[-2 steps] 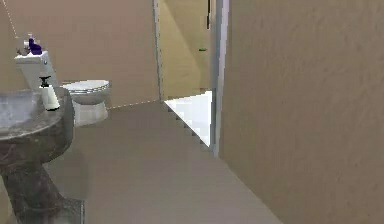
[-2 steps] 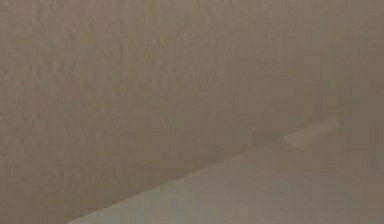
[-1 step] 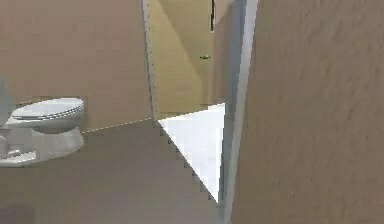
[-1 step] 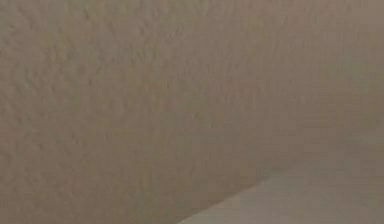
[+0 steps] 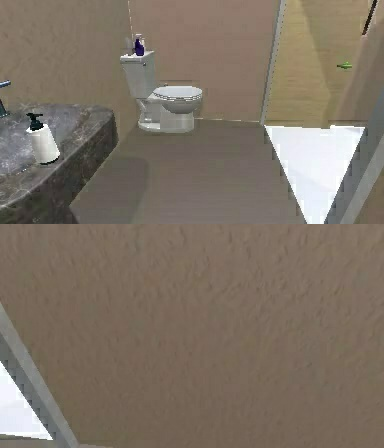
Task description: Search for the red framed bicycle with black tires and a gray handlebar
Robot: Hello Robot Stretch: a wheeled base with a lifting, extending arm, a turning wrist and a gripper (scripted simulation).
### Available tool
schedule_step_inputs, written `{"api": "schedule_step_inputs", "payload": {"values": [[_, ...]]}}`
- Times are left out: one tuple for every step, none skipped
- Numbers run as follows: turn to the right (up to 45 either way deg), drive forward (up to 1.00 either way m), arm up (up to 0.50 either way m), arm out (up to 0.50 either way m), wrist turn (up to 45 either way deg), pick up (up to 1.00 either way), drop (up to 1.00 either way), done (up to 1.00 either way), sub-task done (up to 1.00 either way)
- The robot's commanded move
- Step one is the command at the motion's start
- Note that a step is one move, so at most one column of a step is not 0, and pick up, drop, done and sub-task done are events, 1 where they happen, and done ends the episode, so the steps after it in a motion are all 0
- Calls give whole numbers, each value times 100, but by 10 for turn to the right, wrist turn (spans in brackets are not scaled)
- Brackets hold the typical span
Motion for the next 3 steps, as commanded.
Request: {"api": "schedule_step_inputs", "payload": {"values": [[0, 5, 0, 0, 0, 0, 0, 0, 0], [180, 0, 0, 0, 0, 0, 0, 0, 0], [0, 100, 0, 0, 0, 0, 0, 0, 0]]}}
